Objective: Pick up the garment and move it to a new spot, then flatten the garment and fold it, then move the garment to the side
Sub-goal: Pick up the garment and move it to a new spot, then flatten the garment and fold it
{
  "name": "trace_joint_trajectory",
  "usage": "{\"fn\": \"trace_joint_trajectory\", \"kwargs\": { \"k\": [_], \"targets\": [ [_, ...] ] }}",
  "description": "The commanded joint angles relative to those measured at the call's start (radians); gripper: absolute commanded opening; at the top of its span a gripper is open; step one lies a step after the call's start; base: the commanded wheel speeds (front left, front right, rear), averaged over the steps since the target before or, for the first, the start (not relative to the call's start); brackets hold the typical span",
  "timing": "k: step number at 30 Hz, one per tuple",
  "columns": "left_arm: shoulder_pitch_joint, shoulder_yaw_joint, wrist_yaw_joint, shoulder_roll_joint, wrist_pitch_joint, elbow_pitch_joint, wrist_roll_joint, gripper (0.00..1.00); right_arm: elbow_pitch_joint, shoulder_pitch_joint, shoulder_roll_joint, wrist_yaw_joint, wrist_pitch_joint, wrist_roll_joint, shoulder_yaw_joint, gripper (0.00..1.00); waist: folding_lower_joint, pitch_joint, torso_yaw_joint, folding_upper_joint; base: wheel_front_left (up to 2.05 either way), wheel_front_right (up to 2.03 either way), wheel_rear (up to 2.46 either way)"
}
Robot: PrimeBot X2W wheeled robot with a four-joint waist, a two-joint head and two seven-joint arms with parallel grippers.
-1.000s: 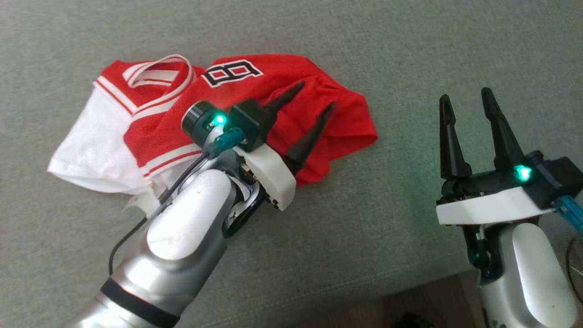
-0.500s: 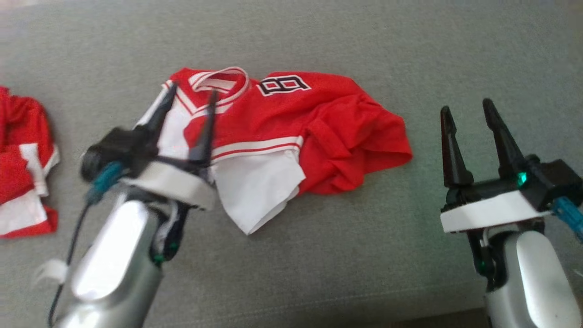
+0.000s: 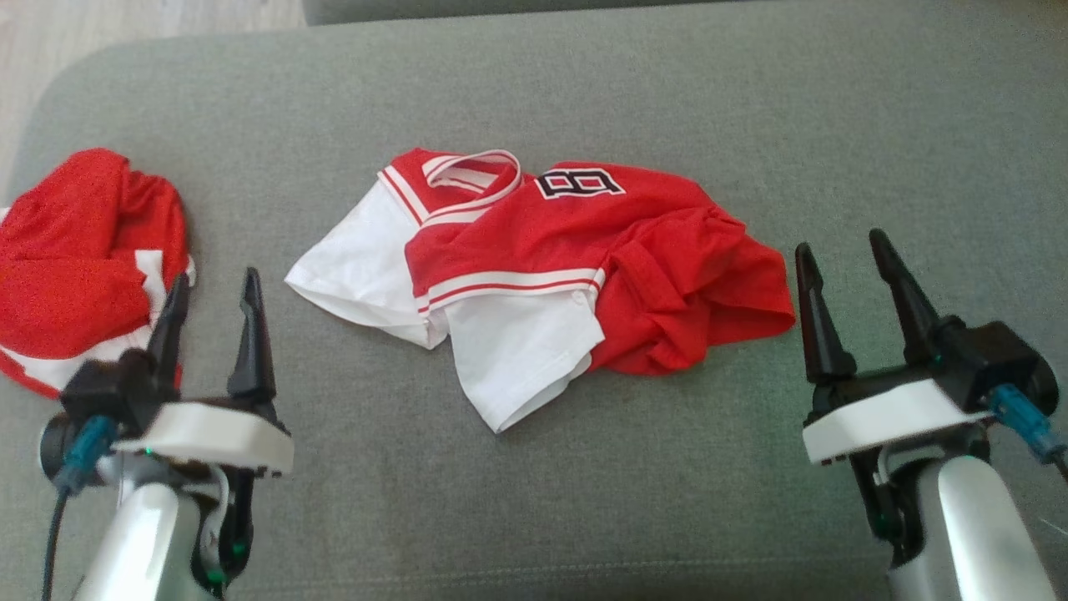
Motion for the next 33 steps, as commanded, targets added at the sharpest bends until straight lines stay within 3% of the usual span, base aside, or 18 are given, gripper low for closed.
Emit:
{"fn": "trace_joint_trajectory", "kwargs": {
  "k": [1, 16, 33],
  "targets": [
    [-0.02, 0.044, -0.009, 0.021, -0.012, -0.038, 0.014, 1.0, -0.029, -0.005, -0.003, -0.001, 0.007, -0.005, 0.021, 1.0, 0.0, -0.018, 0.008, 0.0, 0.0, 0.0, 0.0],
    [0.096, 0.055, -0.025, -0.002, -0.012, -0.048, 0.07, 1.0, -0.037, 0.082, -0.003, -0.001, 0.031, 0.013, 0.012, 1.0, 0.0, -0.101, -0.002, 0.0, 0.0, 0.0, 0.0],
    [0.108, 0.056, -0.027, -0.001, -0.012, -0.047, 0.072, 1.0, -0.049, 0.091, -0.003, -0.001, 0.035, 0.021, 0.009, 1.0, 0.0, -0.1, -0.004, 0.0, 0.0, 0.0, 0.0]
  ]
}}
